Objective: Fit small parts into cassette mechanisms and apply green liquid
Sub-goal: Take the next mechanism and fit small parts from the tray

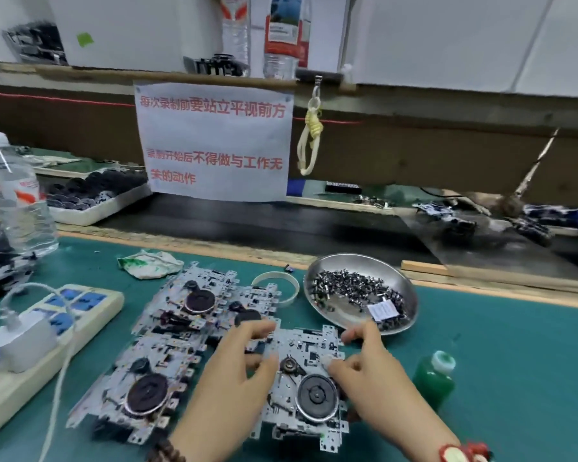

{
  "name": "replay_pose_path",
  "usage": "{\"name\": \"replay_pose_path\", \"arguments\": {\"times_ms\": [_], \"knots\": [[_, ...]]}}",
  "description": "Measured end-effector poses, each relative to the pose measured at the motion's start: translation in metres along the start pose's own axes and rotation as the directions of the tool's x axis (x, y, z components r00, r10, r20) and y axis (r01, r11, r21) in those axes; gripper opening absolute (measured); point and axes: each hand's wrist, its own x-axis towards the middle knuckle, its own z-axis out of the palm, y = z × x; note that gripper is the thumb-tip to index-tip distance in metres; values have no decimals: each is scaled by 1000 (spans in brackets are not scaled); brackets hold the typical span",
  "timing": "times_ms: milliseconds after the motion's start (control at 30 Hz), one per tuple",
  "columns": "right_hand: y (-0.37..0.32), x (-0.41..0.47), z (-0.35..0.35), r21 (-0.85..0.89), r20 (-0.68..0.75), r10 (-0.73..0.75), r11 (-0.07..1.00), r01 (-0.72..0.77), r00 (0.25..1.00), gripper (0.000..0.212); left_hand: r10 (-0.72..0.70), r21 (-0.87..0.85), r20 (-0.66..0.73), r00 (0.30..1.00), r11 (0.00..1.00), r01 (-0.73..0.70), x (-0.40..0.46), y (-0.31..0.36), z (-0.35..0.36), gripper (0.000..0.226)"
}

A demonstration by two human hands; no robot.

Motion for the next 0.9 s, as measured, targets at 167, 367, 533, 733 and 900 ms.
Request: {"name": "replay_pose_path", "arguments": {"times_ms": [167,367,533,733,900], "knots": [[21,-1,-3,-152,-18,36,988,-39,999,28,-69,33,51,996,997,67,0,-17,31,42],[19,-3,-7,-222,-62,46,973,-59,997,27,-52,59,29,998,997,50,3,-25,32,42],[-1,-16,-13,-442,-59,-46,897,15,997,22,-24,45,-9,1000,999,24,5,-26,32,42],[-46,-29,-78,-128,-79,-275,956,264,958,20,-37,35,-59,998,999,39,5,-28,40,47],[-42,34,-152,109,-198,-259,953,284,945,27,-9,46,-124,992,999,14,7,-28,52,50]]}}
